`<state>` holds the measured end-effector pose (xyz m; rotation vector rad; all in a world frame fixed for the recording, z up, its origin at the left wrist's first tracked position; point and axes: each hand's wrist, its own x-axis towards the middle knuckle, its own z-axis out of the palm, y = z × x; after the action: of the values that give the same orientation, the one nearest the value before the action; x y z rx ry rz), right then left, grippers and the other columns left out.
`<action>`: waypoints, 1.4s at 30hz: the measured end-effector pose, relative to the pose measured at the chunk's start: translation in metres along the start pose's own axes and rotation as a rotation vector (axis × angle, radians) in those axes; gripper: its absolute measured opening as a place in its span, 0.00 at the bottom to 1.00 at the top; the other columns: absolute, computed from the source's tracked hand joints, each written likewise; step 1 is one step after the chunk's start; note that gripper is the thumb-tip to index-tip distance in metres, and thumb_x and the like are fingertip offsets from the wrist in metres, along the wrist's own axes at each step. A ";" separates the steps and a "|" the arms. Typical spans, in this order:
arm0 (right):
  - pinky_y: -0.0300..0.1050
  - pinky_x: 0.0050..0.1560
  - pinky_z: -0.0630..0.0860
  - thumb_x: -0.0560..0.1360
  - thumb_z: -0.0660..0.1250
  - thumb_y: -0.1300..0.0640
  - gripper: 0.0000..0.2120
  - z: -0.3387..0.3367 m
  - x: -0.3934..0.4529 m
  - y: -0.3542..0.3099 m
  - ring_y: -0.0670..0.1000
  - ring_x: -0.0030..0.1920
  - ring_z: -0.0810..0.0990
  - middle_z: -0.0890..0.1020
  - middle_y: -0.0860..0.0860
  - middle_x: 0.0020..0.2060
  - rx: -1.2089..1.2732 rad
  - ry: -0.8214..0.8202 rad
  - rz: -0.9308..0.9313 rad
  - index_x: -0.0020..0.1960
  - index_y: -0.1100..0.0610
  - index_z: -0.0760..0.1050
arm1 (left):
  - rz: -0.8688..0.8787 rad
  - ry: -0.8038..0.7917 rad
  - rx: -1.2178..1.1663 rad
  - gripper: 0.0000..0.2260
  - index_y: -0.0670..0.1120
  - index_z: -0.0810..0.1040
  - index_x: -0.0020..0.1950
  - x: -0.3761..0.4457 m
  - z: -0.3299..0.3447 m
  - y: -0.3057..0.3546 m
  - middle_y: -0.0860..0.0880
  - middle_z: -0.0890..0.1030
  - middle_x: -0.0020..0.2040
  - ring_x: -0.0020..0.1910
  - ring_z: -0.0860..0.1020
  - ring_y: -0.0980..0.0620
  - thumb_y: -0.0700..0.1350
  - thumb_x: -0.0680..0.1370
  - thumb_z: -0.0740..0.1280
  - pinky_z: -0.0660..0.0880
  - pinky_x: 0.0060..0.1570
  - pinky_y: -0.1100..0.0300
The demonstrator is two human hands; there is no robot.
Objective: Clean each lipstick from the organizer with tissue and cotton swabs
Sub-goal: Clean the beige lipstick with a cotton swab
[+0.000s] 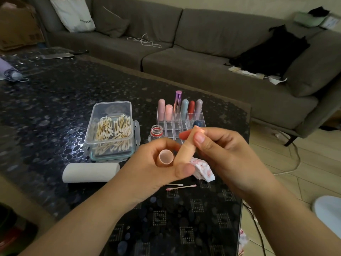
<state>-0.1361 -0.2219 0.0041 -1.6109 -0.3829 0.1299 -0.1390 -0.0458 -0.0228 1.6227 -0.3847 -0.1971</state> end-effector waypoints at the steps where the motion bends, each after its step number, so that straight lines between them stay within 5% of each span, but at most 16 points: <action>1: 0.43 0.54 0.77 0.72 0.65 0.49 0.12 0.000 0.000 0.000 0.49 0.50 0.83 0.85 0.49 0.44 -0.003 0.004 0.000 0.49 0.52 0.83 | 0.003 0.024 0.014 0.14 0.55 0.81 0.39 0.000 0.000 -0.001 0.55 0.77 0.33 0.34 0.75 0.59 0.60 0.60 0.74 0.72 0.38 0.62; 4: 0.41 0.55 0.76 0.72 0.65 0.48 0.12 0.001 0.000 0.002 0.47 0.53 0.82 0.85 0.49 0.47 0.011 -0.017 0.011 0.51 0.52 0.82 | 0.005 0.046 -0.032 0.12 0.52 0.80 0.36 0.001 0.001 -0.004 0.53 0.74 0.29 0.31 0.71 0.58 0.59 0.62 0.72 0.69 0.34 0.65; 9: 0.37 0.55 0.75 0.74 0.66 0.54 0.11 0.006 0.000 0.007 0.48 0.52 0.82 0.85 0.51 0.48 -0.019 -0.065 0.033 0.53 0.58 0.80 | -0.043 0.043 -0.115 0.19 0.43 0.80 0.42 0.001 -0.001 -0.006 0.44 0.74 0.35 0.33 0.70 0.52 0.58 0.63 0.73 0.69 0.35 0.58; 14: 0.48 0.56 0.77 0.73 0.63 0.46 0.13 -0.005 0.000 0.001 0.49 0.49 0.82 0.84 0.48 0.46 -0.217 0.011 0.078 0.53 0.51 0.78 | -0.181 0.082 -0.443 0.11 0.42 0.71 0.45 0.003 -0.002 0.003 0.47 0.70 0.33 0.29 0.64 0.54 0.51 0.77 0.60 0.64 0.31 0.59; 19: 0.44 0.44 0.79 0.71 0.63 0.41 0.10 -0.007 -0.003 -0.001 0.42 0.40 0.80 0.81 0.43 0.41 -0.682 -0.049 0.118 0.51 0.42 0.75 | -0.196 0.217 -0.283 0.10 0.43 0.76 0.49 0.004 -0.005 -0.005 0.45 0.74 0.38 0.32 0.67 0.54 0.39 0.82 0.55 0.64 0.34 0.58; 23: 0.32 0.32 0.68 0.75 0.65 0.45 0.07 -0.006 -0.002 0.001 0.35 0.35 0.74 0.77 0.39 0.36 -0.870 -0.037 0.119 0.53 0.40 0.75 | -0.141 0.259 -0.146 0.12 0.49 0.81 0.47 0.007 -0.007 -0.012 0.46 0.73 0.36 0.31 0.70 0.55 0.38 0.81 0.59 0.67 0.40 0.52; 28: 0.27 0.37 0.69 0.73 0.67 0.46 0.11 -0.004 -0.002 0.003 0.33 0.39 0.74 0.76 0.37 0.34 -0.930 -0.036 0.096 0.55 0.42 0.79 | -0.068 0.226 0.129 0.09 0.54 0.79 0.50 0.006 -0.010 -0.011 0.56 0.79 0.34 0.33 0.75 0.59 0.41 0.78 0.64 0.73 0.40 0.66; 33: 0.26 0.42 0.70 0.74 0.68 0.47 0.14 0.004 -0.001 0.009 0.36 0.41 0.74 0.76 0.37 0.42 -1.005 -0.044 0.036 0.59 0.44 0.77 | -0.070 0.265 0.142 0.07 0.50 0.76 0.49 0.007 -0.008 -0.015 0.52 0.83 0.40 0.33 0.78 0.57 0.40 0.75 0.68 0.77 0.45 0.54; 42: 0.31 0.41 0.71 0.71 0.68 0.43 0.10 0.010 0.003 0.018 0.39 0.41 0.74 0.78 0.42 0.40 -0.988 -0.031 -0.002 0.48 0.47 0.80 | 0.000 0.253 0.302 0.08 0.55 0.78 0.48 0.006 -0.010 -0.016 0.54 0.82 0.42 0.44 0.80 0.56 0.44 0.72 0.71 0.78 0.48 0.55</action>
<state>-0.1332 -0.2117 -0.0137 -2.5814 -0.5117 -0.0541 -0.1274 -0.0377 -0.0366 1.9181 -0.2264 0.0713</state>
